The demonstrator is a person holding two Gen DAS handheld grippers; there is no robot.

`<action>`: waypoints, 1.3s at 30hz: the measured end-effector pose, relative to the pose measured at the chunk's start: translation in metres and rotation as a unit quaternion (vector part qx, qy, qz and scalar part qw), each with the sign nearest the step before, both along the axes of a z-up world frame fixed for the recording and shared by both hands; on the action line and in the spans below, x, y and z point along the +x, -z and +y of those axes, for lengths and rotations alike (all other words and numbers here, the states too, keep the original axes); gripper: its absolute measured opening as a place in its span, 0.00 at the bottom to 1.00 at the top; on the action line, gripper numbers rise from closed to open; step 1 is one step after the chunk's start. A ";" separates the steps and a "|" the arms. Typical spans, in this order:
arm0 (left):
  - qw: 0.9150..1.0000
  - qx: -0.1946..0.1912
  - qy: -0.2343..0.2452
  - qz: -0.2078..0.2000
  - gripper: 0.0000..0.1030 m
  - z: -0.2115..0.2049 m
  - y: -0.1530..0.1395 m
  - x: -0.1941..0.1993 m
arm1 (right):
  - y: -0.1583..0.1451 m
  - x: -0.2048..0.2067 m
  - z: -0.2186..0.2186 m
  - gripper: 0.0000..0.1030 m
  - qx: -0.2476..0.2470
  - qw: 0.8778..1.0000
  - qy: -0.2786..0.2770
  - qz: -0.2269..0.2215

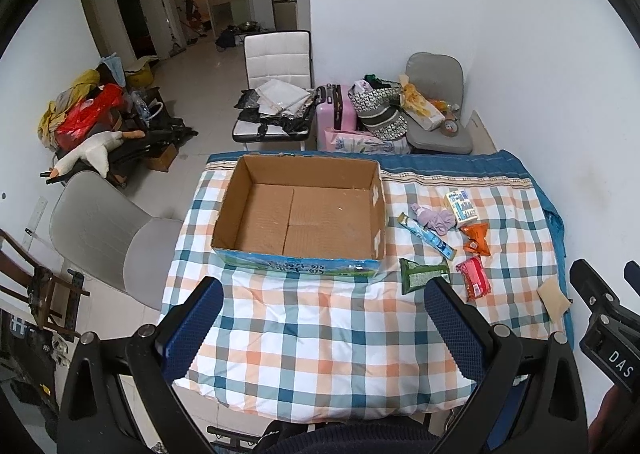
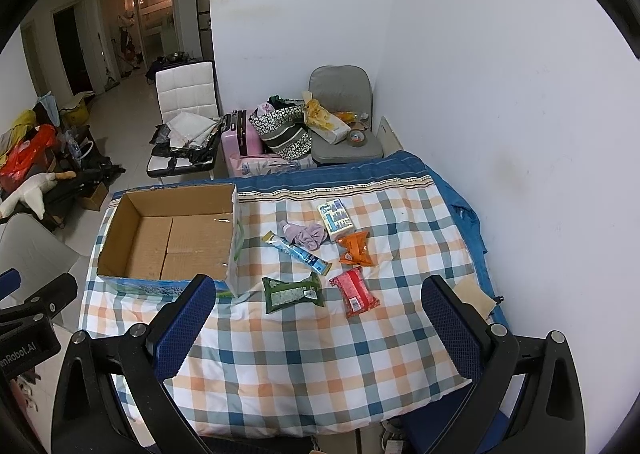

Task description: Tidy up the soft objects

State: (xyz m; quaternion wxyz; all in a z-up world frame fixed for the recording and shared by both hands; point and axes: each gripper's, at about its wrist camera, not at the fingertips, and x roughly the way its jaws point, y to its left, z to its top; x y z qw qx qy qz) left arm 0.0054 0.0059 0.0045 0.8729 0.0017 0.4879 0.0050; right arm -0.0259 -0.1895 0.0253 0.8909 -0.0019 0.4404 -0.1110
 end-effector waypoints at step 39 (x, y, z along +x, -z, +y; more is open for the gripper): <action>1.000 0.000 -0.004 -0.009 1.00 0.005 -0.001 -0.002 | -0.008 0.007 0.007 1.00 -0.001 1.000 -0.007 -0.008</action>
